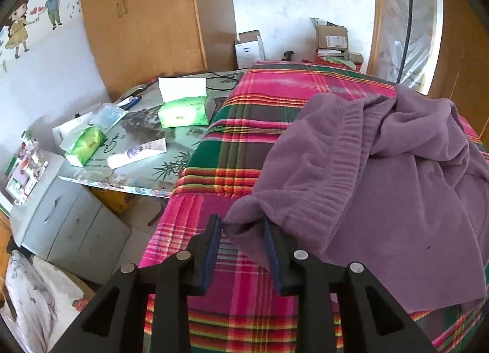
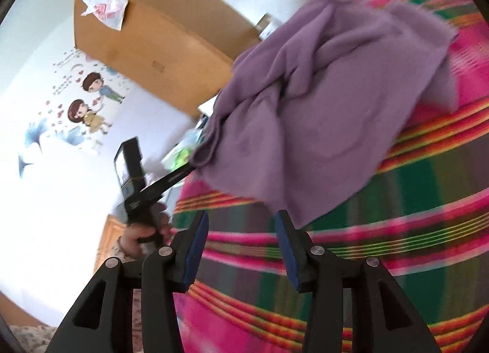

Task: Fold clothes

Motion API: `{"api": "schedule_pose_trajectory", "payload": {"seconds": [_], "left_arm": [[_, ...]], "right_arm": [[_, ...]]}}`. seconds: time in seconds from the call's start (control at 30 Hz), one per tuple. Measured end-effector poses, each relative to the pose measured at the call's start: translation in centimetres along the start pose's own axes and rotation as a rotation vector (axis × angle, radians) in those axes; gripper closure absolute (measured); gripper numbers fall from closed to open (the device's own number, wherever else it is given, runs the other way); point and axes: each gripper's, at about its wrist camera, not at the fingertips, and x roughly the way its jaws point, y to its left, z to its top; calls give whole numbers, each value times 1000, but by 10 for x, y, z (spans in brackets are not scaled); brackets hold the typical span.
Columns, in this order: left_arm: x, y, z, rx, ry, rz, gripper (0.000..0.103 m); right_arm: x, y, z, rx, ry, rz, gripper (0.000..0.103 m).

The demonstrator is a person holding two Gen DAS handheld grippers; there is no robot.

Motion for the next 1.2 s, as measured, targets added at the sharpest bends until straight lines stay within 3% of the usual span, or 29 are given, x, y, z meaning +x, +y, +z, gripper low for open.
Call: {"api": "schedule_pose_trajectory", "payload": {"seconds": [0.2, 0.3, 0.5, 0.6, 0.7, 0.77, 0.93, 1.2], "left_arm": [[8, 9, 5, -65, 41, -27, 74], [9, 9, 7, -60, 41, -22, 74], [11, 7, 10, -66, 39, -33, 74], [13, 7, 10, -73, 45, -56, 84], [11, 7, 10, -86, 46, -73, 91], [9, 8, 10, -98, 45, -84, 95], [0, 14, 8, -150, 42, -145, 97], [-19, 20, -2, -224, 41, -204, 97]], "right_arm": [[31, -14, 4, 140, 4, 7, 56], [29, -21, 1, 189, -51, -42, 56], [35, -29, 7, 285, -113, -54, 56], [38, -29, 10, 309, -124, -61, 56], [40, -31, 14, 322, -118, -102, 74], [41, -33, 16, 327, -109, -134, 90], [32, -35, 17, 283, -133, -179, 99], [-4, -19, 17, 138, -252, -213, 100]]}}
